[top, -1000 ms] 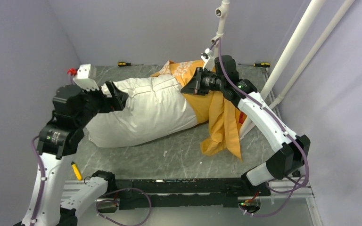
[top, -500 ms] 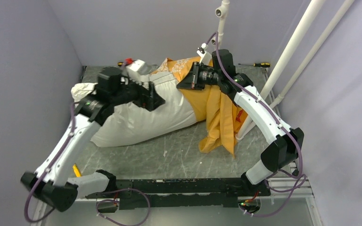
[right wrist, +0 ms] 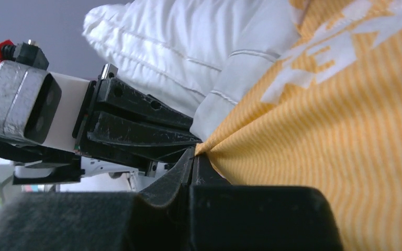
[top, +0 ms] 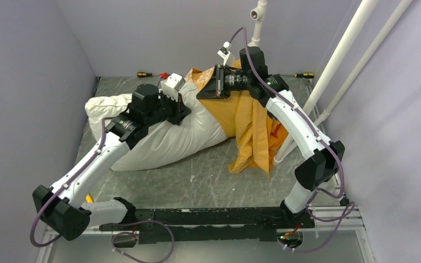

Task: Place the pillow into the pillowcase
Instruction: Stuff the pillow into the pillowcase.

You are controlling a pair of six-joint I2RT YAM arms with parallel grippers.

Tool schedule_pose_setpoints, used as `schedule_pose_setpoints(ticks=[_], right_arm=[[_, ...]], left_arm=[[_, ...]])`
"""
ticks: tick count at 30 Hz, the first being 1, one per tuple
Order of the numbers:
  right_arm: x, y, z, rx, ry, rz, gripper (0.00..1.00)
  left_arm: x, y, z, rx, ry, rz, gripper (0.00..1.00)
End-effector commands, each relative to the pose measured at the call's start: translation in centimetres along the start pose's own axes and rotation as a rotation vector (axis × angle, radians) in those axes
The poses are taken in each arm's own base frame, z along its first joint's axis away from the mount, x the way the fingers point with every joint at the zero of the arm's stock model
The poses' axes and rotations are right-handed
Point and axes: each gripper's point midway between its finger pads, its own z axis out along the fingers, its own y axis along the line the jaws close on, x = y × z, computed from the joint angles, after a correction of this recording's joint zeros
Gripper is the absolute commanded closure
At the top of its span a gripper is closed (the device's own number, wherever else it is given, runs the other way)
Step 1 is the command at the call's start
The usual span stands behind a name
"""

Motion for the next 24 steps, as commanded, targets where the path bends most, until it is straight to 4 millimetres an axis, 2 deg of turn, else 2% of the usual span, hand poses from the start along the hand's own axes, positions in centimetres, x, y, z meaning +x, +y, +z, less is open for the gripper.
schedule_pose_setpoints(ticks=[1, 6, 10, 11, 13, 17, 19, 22, 24], right_arm=[[1.3, 14.4, -3.0, -0.427, 0.063, -0.194, 1.0], [3.5, 19.8, -2.3, -0.603, 0.145, -0.24, 1.0], [3.4, 21.2, -2.2, -0.716, 0.134, -0.236, 1.0], [3.5, 20.9, -1.9, -0.724, 0.146, -0.213, 1.0], [3.5, 18.7, 0.0, -0.656, 0.149, -0.177, 1.0], [3.5, 11.6, 4.5, -0.364, 0.133, -0.102, 1.0], [3.6, 9.4, 5.7, -0.287, 0.127, -0.079, 0.83], [3.4, 8.0, 6.5, -0.23, 0.118, -0.084, 0.49], [2.9, 8.0, 6.1, -0.188, 0.104, -0.127, 0.28]], left_arm=[[-7.6, -1.6, -2.0, 0.009, -0.277, -0.01, 1.0], [-10.7, -3.7, -3.7, 0.106, -0.406, -0.01, 1.0], [-11.4, -4.9, -5.2, 0.153, -0.448, -0.009, 1.0], [-11.8, -4.8, -6.1, 0.143, -0.486, 0.0, 1.0], [-12.5, -4.4, -8.3, 0.098, -0.56, 0.013, 1.0], [-12.2, -3.1, -10.6, -0.009, -0.534, 0.055, 1.0], [-12.4, -2.7, -11.7, -0.047, -0.522, 0.083, 1.0], [-12.4, -1.6, -13.2, -0.128, -0.528, 0.112, 1.0], [-11.9, -1.0, -13.6, -0.161, -0.517, 0.125, 1.0]])
